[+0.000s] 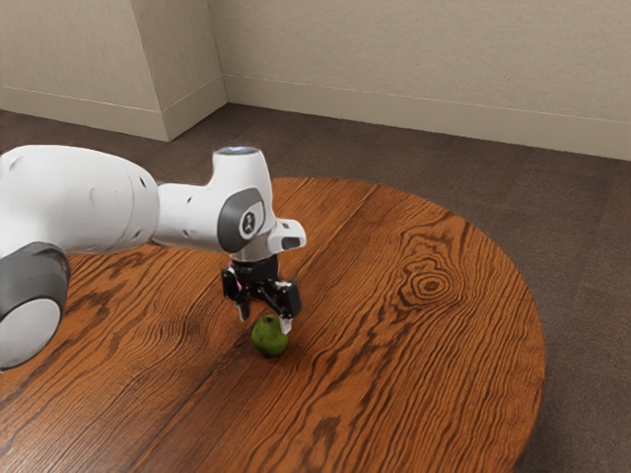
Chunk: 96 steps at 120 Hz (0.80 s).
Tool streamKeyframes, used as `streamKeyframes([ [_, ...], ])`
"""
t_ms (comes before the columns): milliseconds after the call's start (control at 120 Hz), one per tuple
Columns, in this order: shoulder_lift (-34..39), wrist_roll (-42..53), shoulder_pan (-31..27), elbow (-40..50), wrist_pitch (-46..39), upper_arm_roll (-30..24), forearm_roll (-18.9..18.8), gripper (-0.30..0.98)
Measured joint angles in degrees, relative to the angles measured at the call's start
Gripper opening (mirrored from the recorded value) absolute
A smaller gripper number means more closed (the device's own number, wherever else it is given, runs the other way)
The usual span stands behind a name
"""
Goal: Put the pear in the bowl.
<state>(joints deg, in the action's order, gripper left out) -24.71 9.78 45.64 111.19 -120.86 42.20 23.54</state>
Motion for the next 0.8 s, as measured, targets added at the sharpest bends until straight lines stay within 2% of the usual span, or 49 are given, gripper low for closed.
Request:
streamKeyframes([
  [225, -2.95, 1.43, -0.44, 0.19, -1.29, -0.72, 3.68, 0.69],
  [400, -3.83, 2.28, -0.9, 0.08, -2.66, -0.98, 4.76, 0.68],
  [800, -5.74, 3.47, -1.69, -0.43, -4.26, -1.64, 5.13, 0.48],
])
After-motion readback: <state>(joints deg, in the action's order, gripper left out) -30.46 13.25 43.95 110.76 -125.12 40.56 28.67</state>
